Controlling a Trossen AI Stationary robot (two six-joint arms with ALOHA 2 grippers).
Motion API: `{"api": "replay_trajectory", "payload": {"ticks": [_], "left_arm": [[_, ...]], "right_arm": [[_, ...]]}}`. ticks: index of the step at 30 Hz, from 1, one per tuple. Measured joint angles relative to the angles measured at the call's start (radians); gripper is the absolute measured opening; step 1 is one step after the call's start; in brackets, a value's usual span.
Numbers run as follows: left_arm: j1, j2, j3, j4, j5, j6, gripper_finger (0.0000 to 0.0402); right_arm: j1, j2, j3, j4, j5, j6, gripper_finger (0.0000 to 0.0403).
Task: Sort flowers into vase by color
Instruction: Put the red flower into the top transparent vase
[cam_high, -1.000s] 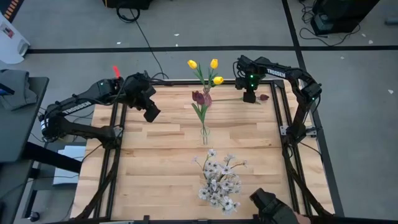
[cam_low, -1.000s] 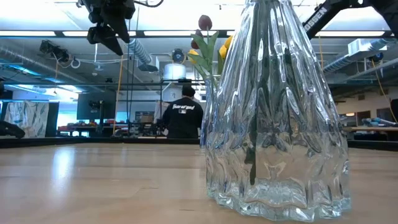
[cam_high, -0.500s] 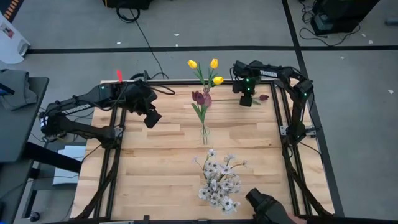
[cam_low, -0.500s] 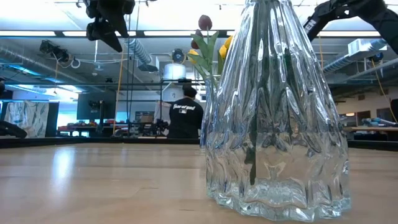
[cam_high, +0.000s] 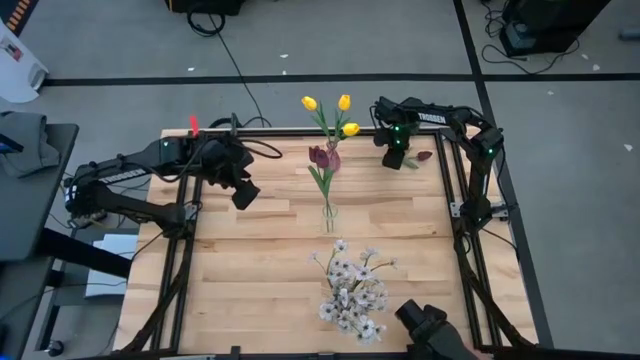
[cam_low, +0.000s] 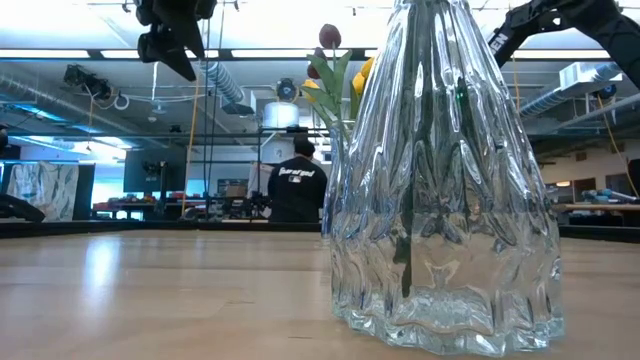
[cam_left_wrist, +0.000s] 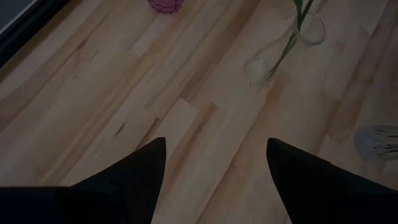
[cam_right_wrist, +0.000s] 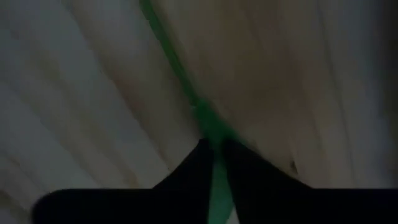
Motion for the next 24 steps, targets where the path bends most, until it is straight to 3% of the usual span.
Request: {"api": "replay_trajectory", "payload": {"ticks": [5,14,24], "left_arm": [[-0.013,0.0,0.0,-0.002,0.0,-0.003,0.0282],[-0.012,0.0,0.0,-0.003,0.001,-0.005,0.0282],[-0.012,0.0,0.0,-0.002,0.0,-0.001,0.0282]], "right_arm": [[-0.003,0.0,0.001,-0.006,0.011,0.046,0.0009],[-0.005,-0.002,0.041,-0.147,0.033,0.1,0.0005],[-0.011,-0.099,0.182,-0.287,0.071,0.187,0.0002]]}}
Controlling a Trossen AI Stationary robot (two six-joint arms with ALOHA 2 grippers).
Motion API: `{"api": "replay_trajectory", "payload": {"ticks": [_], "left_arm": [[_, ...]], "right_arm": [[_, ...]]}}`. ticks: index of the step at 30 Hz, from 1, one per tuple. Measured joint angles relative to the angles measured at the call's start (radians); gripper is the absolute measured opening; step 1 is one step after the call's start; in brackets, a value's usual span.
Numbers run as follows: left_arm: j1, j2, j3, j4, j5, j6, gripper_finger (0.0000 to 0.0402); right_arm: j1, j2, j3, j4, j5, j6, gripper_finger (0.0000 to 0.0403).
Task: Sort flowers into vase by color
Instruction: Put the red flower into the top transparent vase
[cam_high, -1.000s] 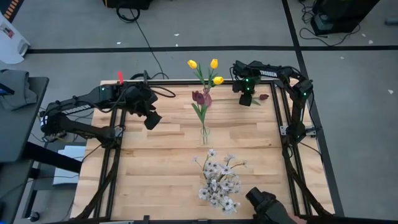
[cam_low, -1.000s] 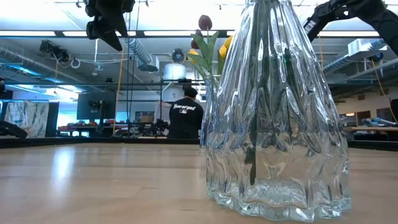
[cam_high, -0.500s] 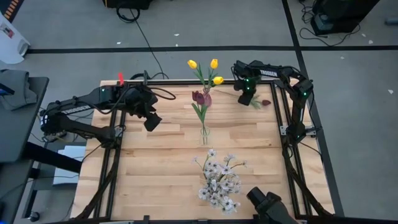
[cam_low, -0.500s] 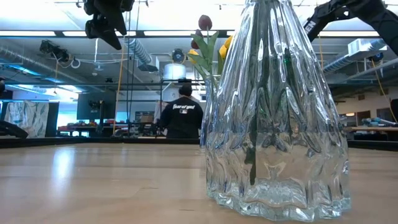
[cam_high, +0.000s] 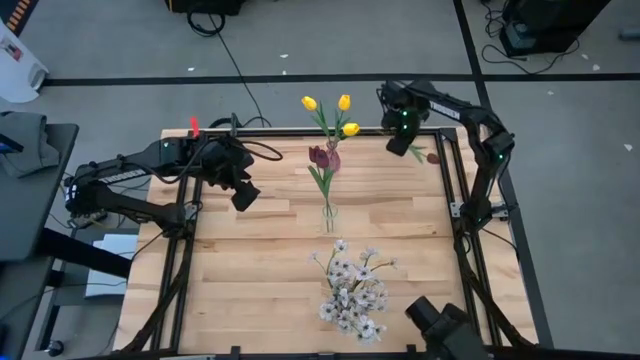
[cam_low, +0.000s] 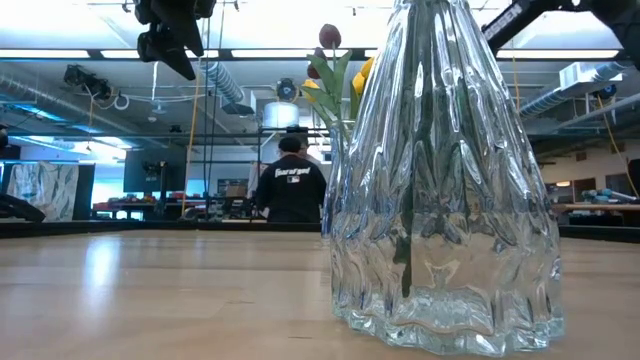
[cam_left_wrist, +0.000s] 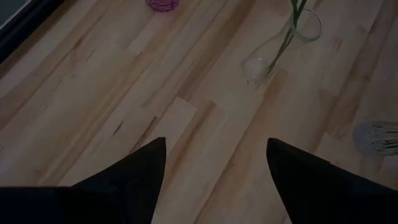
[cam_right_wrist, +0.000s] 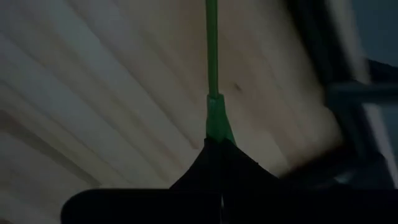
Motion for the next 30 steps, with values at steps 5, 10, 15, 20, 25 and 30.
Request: {"api": "replay_trajectory", "payload": {"ticks": [5,10,15,20,25,30], "left_arm": [[0.0,0.0,0.0,0.0,-0.017,0.0,0.0282],[0.001,0.0,0.0,0.001,-0.026,-0.002,0.0282],[0.001,0.0,0.0,0.001,-0.026,-0.004,0.0282],[0.001,0.0,0.0,0.002,-0.026,-0.004,0.0282],[0.001,0.0,0.0,0.007,-0.049,0.008,0.0282],[0.001,0.0,0.0,0.029,-0.144,0.077,0.0282]], "right_arm": [[-0.018,-0.048,0.075,-0.079,0.02,0.095,0.0002],[-0.027,-0.109,0.165,-0.105,0.017,0.199,0.0001],[-0.032,-0.167,0.263,-0.121,-0.006,0.289,0.0],[-0.032,-0.242,0.331,-0.111,-0.038,0.367,0.0],[-0.032,-0.34,0.352,-0.041,-0.106,0.46,0.0],[-0.031,-0.439,0.352,0.086,-0.187,0.578,0.0]]}}
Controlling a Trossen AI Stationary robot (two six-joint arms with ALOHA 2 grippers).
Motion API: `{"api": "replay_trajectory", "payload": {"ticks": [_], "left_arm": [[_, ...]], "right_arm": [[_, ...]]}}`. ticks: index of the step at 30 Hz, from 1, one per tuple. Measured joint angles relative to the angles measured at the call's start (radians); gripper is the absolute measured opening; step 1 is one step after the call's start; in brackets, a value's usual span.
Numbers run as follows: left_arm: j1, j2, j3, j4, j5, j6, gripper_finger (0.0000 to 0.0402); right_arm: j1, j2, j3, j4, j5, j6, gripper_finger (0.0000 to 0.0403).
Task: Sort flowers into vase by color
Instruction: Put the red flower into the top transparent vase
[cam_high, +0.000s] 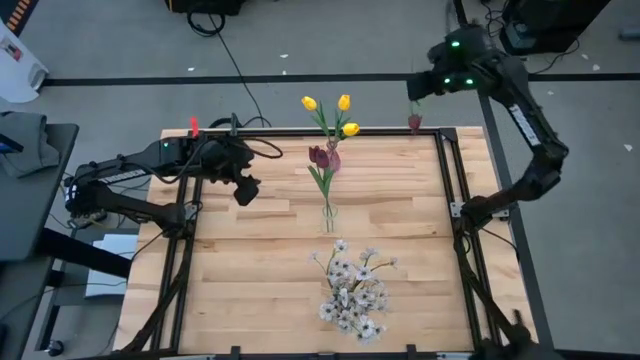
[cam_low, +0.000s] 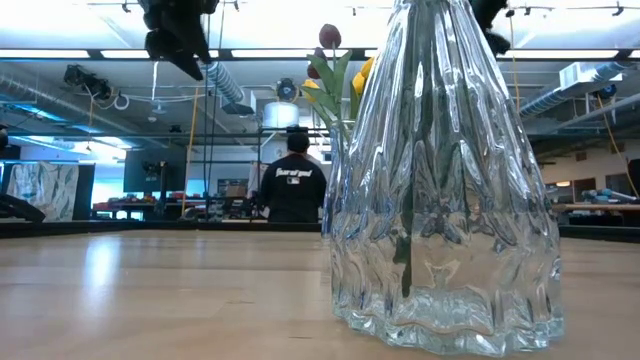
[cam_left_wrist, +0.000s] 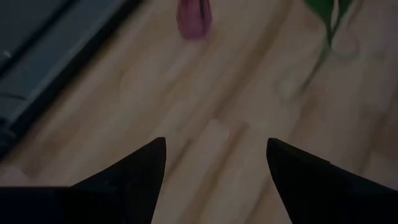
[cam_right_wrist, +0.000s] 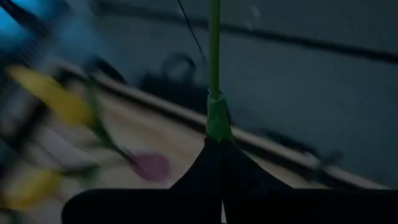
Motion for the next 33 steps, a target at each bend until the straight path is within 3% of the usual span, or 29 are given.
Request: {"api": "replay_trajectory", "payload": {"ticks": [4,9,13,21,33], "left_arm": [[0.0,0.0,0.0,0.115,-0.061,0.039,0.0282],[0.0,0.0,0.0,0.334,-0.135,0.193,0.0282],[0.0,0.0,0.0,0.555,-0.18,0.402,0.0282],[0.0,0.004,0.0,0.95,-0.317,0.855,0.0282],[0.056,0.015,0.001,1.237,-0.349,1.292,0.0282]], "right_arm": [[0.001,-0.069,0.0,0.134,-0.064,0.097,0.0],[0.001,-0.126,0.0,0.309,-0.162,0.211,0.0],[0.012,-0.14,0.0,0.442,-0.248,0.302,0.0],[0.11,-0.118,-0.005,0.688,-0.3,0.472,0.0],[0.356,-0.018,-0.127,1.519,-0.28,0.887,0.0001]]}}
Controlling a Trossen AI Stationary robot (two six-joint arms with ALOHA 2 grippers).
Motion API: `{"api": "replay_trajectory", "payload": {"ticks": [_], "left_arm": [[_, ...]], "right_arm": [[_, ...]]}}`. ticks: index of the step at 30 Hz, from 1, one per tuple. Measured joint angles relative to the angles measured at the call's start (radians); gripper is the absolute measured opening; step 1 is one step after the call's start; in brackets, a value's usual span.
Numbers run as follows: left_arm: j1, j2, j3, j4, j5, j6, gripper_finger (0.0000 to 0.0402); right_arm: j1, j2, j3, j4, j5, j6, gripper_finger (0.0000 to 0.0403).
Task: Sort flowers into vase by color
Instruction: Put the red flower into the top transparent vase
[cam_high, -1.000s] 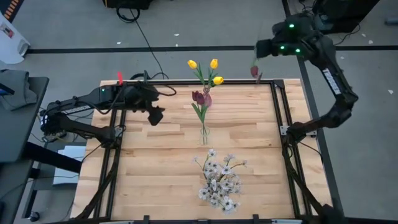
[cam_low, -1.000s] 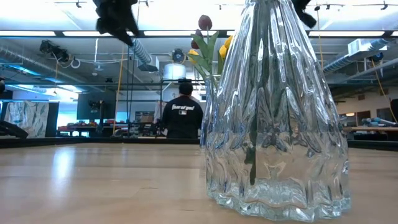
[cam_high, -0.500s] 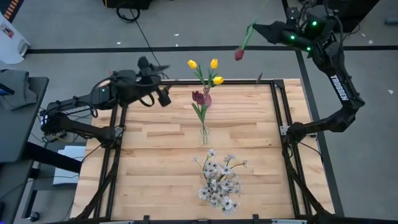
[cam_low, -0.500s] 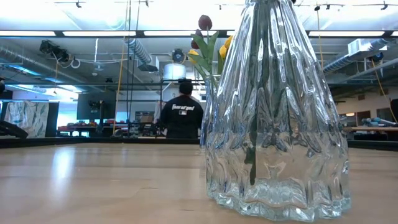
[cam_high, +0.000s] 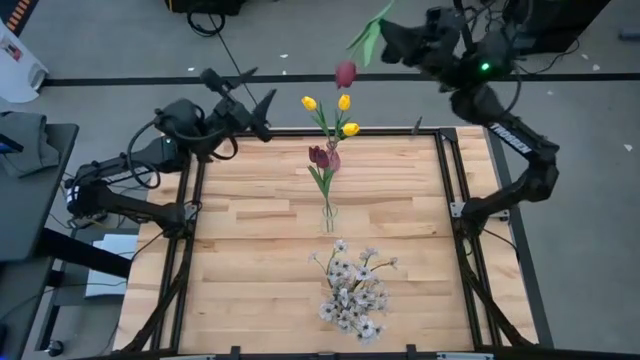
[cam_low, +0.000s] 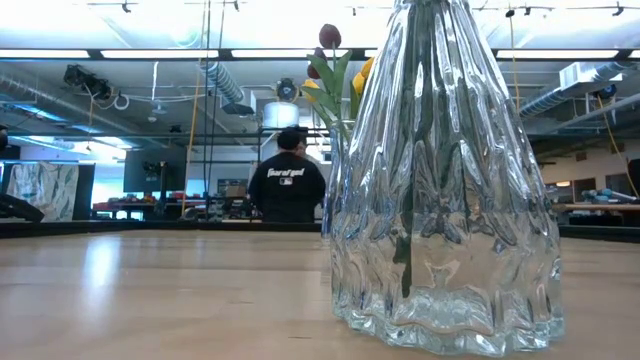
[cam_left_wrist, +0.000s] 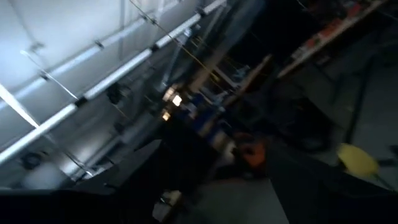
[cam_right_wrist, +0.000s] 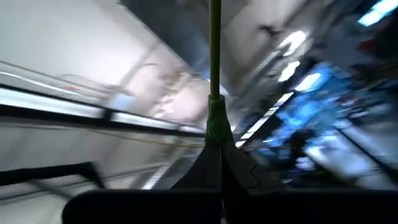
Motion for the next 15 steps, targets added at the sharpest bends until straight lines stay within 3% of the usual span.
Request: {"api": "replay_trajectory", "payload": {"ticks": [4,9,15], "left_arm": [[0.024,0.018,0.0,0.124,0.044,0.085,0.0282],[0.041,0.035,-0.001,0.269,0.098,0.208,0.0282],[0.014,0.038,0.0,0.243,0.121,0.354,0.0282]], "right_arm": [[0.09,0.058,-0.003,0.112,-0.022,0.053,0.0001],[0.177,0.138,-0.004,0.179,-0.135,0.168,0.0002],[0.264,0.22,-0.004,0.234,-0.316,0.413,0.0002]]}}
